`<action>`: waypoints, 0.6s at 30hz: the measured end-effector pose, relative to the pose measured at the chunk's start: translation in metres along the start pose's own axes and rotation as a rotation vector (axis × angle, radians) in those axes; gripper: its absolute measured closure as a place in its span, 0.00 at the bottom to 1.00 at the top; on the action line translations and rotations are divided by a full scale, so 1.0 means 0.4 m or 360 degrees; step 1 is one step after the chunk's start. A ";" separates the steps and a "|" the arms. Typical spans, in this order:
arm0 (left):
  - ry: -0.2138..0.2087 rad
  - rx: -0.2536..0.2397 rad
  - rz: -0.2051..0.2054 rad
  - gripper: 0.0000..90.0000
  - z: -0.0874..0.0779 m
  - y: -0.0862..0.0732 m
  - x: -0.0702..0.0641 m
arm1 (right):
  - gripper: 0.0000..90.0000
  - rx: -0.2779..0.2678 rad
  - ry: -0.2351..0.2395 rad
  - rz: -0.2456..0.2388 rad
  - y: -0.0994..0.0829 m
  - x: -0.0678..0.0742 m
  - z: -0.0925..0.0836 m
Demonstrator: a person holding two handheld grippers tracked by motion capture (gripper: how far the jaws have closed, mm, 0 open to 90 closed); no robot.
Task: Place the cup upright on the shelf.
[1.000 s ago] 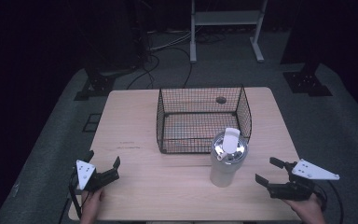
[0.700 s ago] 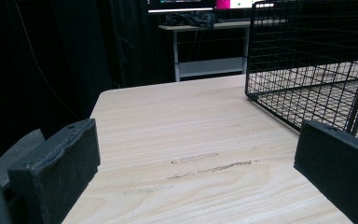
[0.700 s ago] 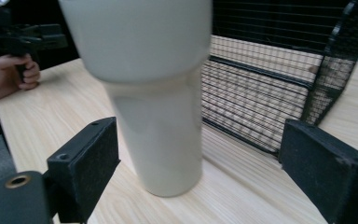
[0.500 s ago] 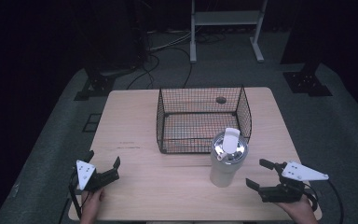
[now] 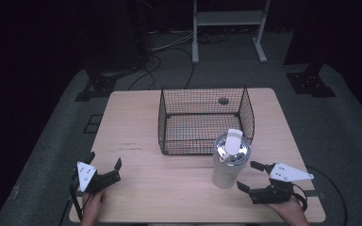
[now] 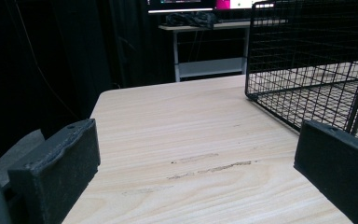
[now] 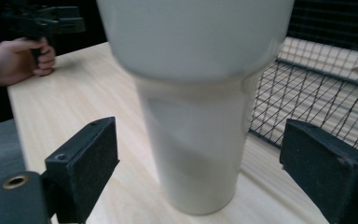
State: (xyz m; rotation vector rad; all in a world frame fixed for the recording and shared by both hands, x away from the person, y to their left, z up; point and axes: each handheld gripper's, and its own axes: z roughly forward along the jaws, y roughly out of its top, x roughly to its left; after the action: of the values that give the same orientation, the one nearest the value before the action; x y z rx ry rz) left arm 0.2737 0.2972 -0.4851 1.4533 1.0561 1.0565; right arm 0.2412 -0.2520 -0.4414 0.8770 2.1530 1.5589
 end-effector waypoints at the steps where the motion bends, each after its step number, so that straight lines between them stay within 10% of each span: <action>1: -0.0001 0.0000 0.0001 0.00 0.000 0.000 0.000 | 0.12 0.0000 0.0004 0.0003 0.000 0.000 0.005; 18: -0.0001 -0.0001 -0.0002 0.00 -0.001 0.000 0.000 | 0.10 -0.0029 -0.0006 0.0019 -0.003 0.010 0.088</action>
State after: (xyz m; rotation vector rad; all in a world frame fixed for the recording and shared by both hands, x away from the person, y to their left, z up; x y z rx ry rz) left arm 0.2735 0.2972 -0.4851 1.4523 1.0562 1.0553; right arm 0.2589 -0.2243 -0.4541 0.8879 2.1315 1.5791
